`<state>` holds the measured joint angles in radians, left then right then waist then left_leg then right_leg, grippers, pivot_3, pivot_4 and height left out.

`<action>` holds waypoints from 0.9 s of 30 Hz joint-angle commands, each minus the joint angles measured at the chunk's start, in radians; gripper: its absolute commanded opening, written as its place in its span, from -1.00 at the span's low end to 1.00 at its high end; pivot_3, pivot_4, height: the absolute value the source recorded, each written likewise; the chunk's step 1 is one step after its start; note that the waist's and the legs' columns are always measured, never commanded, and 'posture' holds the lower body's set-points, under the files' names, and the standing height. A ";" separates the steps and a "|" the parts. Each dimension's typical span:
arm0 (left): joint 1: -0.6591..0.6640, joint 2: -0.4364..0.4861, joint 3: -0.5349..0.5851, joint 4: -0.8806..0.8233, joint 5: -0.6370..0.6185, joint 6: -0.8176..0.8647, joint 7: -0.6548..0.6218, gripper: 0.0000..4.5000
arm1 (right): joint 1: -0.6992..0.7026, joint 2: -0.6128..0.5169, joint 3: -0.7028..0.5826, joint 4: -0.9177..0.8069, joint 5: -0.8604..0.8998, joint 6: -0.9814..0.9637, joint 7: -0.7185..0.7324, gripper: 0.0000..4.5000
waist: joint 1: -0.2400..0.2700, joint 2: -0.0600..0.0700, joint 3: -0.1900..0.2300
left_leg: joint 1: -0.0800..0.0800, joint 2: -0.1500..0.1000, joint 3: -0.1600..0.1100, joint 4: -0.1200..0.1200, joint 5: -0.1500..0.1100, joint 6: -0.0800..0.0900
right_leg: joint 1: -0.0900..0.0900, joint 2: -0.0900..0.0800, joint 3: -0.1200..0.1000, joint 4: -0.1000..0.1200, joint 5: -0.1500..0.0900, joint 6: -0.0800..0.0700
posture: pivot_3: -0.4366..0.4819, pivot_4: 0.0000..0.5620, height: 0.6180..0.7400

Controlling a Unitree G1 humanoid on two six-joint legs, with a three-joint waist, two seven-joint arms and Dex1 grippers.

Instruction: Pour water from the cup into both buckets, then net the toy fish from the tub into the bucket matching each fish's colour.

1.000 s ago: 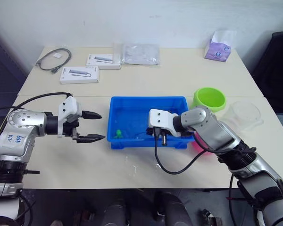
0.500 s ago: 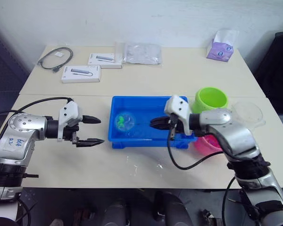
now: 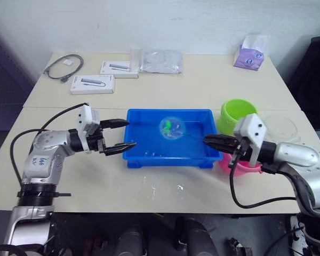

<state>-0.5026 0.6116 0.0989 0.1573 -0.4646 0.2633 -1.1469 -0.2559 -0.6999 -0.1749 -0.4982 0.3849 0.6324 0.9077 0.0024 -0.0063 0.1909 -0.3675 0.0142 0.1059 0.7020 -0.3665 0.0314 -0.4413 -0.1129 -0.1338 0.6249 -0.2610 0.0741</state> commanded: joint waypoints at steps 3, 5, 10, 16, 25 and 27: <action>-0.066 -0.071 -0.007 0.070 0.011 -0.070 0.020 0.99 | 0.038 -0.035 -0.186 -0.080 0.104 0.035 -0.051 -1.00 | 0.003 0.000 0.000 | 0.000 0.000 0.000 0.000 0.000 0.000 | 0.000 0.000 0.000 0.001 0.000 0.000 | -0.05 -0.47 1.00; -0.076 -0.086 -0.016 0.083 0.017 -0.080 0.017 0.99 | 0.052 -0.055 -0.235 -0.074 0.122 0.040 -0.056 -1.00 | 0.008 0.000 0.000 | 0.000 -0.001 0.000 0.000 0.000 0.000 | 0.000 0.000 0.000 0.000 0.000 0.000 | -0.05 -0.47 1.00; -0.092 -0.116 -0.034 0.108 0.029 -0.101 0.017 0.99 | 0.106 -0.129 -0.356 0.048 0.036 -0.043 -0.096 -1.00 | 0.021 0.000 0.000 | 0.000 -0.001 0.000 0.001 0.000 0.001 | 0.000 0.000 0.000 0.000 0.001 0.001 | -0.05 -0.47 1.00; -0.104 -0.138 -0.049 0.128 0.040 -0.115 0.015 0.99 | 0.156 -0.153 -0.336 0.233 -0.145 -0.283 -0.165 -1.00 | 0.021 0.000 0.000 | 0.000 -0.001 0.001 0.001 0.001 0.002 | 0.000 0.000 0.001 0.000 0.001 0.002 | -0.05 -0.47 1.00; -0.092 -0.165 -0.056 0.113 0.046 -0.120 0.035 0.99 | 0.197 -0.190 -0.206 0.469 -0.592 -0.770 -0.488 -1.00 | 0.019 0.000 0.000 | 0.001 -0.001 0.002 0.001 0.001 0.002 | 0.000 -0.001 0.002 0.001 0.001 0.002 | -0.05 -0.47 1.00; -0.088 -0.165 -0.060 0.107 0.048 -0.120 0.035 0.99 | 0.228 -0.268 -0.148 0.517 -0.752 -0.900 -0.561 -1.00 | 0.018 0.000 0.000 | 0.001 -0.001 0.002 0.001 0.001 0.001 | 0.000 -0.001 0.002 0.001 0.001 0.002 | -0.05 -0.47 1.00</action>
<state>-0.5909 0.4458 0.0366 0.2904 -0.4214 0.1574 -1.1145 -0.0423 -0.8990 -0.3369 0.0021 -0.2359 -0.1456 0.4279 0.0202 -0.0061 0.1906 -0.3664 0.0128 0.1083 0.7029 -0.3652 0.0327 -0.4411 -0.1139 -0.1314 0.6260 -0.2599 0.0759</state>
